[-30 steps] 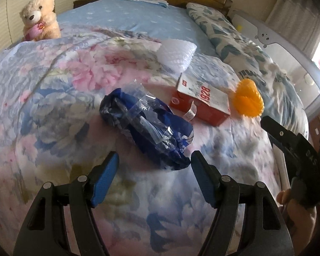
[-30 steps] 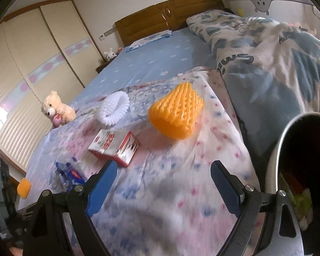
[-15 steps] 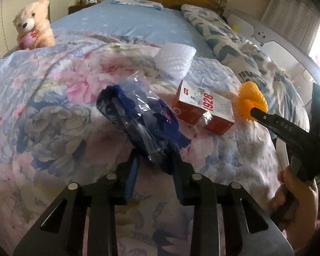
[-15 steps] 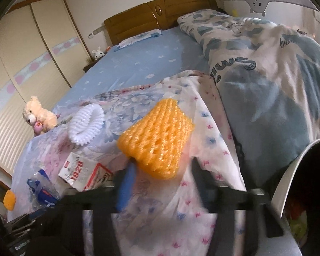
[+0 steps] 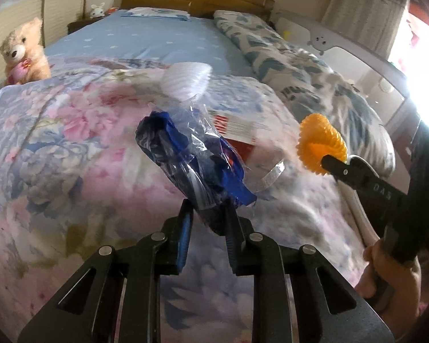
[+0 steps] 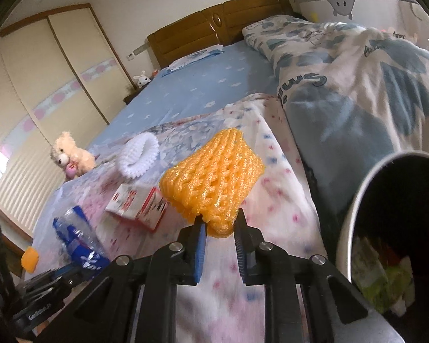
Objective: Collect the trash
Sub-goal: 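Carry the blue bag and orange foam net over the bin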
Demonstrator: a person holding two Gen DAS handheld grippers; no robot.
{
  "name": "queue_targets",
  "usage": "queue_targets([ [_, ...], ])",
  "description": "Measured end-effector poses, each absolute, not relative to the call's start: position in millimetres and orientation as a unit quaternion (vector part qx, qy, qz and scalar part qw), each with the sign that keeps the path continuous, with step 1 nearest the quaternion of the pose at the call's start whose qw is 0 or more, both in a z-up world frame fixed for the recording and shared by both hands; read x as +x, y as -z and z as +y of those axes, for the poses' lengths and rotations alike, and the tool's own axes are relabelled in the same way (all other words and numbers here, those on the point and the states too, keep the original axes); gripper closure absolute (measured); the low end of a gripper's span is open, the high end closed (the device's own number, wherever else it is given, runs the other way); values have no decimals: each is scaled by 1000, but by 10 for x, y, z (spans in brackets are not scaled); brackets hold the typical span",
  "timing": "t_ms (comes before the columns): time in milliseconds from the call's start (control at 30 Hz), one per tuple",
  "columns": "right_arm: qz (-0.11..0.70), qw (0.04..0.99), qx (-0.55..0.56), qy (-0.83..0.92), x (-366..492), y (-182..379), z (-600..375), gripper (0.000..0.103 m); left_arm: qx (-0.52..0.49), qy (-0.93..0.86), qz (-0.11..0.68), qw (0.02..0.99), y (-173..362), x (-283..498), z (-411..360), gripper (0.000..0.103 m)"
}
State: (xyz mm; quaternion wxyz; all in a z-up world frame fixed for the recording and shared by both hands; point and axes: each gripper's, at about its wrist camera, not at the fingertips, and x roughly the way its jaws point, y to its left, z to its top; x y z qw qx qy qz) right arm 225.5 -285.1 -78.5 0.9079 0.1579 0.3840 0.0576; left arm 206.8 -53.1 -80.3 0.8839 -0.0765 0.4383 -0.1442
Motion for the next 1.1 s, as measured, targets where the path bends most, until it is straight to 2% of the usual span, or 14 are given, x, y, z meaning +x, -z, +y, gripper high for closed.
queue_targets([
  [1100, 342, 917, 207, -3, 914, 533, -3644, 85, 4, 252, 431, 866, 558, 1450, -1705, 83],
])
